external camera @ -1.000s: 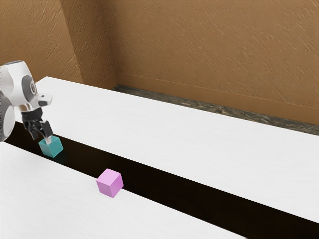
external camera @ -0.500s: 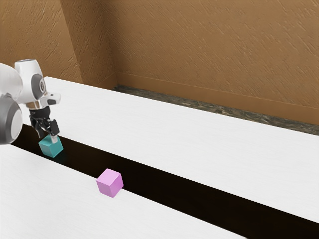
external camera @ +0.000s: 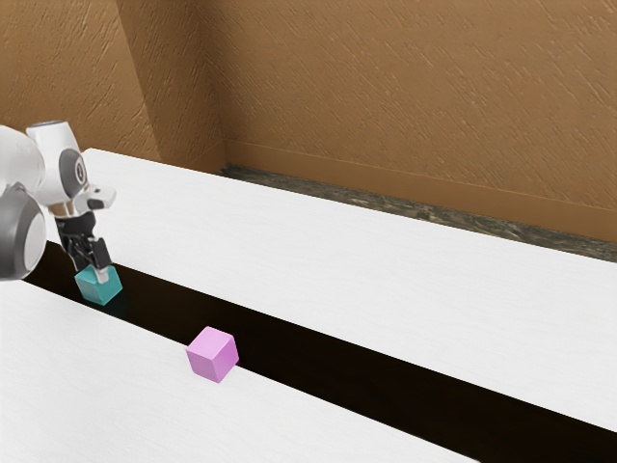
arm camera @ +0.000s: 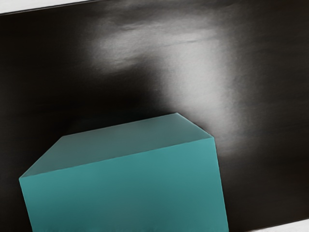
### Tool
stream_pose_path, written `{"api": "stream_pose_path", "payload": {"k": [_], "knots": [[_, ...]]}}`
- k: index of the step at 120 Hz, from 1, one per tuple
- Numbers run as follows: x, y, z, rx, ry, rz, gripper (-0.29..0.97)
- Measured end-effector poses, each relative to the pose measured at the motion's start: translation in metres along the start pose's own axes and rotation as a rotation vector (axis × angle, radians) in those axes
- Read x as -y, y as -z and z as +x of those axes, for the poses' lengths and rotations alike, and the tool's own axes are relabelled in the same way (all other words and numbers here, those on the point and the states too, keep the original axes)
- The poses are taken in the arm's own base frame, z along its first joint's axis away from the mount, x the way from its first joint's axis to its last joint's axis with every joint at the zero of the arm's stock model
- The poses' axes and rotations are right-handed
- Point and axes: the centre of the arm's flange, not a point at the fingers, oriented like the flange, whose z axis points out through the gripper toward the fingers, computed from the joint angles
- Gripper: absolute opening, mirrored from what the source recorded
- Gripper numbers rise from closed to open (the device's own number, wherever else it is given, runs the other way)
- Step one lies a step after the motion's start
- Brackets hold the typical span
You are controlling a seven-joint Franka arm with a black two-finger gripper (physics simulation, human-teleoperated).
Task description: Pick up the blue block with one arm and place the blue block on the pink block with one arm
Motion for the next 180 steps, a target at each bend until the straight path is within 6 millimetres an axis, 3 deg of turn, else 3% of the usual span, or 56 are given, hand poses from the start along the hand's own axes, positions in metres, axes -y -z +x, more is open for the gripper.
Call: {"api": "stream_pose_path", "payload": {"k": [47,76,97,104,118,134,142,154,165,180], "knots": [[0.0,-0.021,0.006,-0.01,-0.02,-0.025,0.66],[-0.002,-0.024,0.01,-0.016,-0.031,-0.023,0.66],[-0.002,-0.023,0.01,-0.019,-0.033,-0.017,0.41],[-0.002,-0.023,0.01,-0.019,-0.032,-0.015,0.41],[-0.002,-0.019,0.01,-0.025,-0.032,-0.013,0.39],[-0.005,0.009,0.008,-0.069,-0.035,0.0,0.37],[-0.021,0.037,0.003,-0.112,-0.045,-0.002,0.37],[-0.077,0.061,-0.002,-0.161,-0.087,-0.025,0.37],[-0.13,0.062,0.0,-0.163,-0.123,-0.034,0.36],[-0.188,0.049,0.028,-0.131,-0.131,-0.007,0.36]]}}
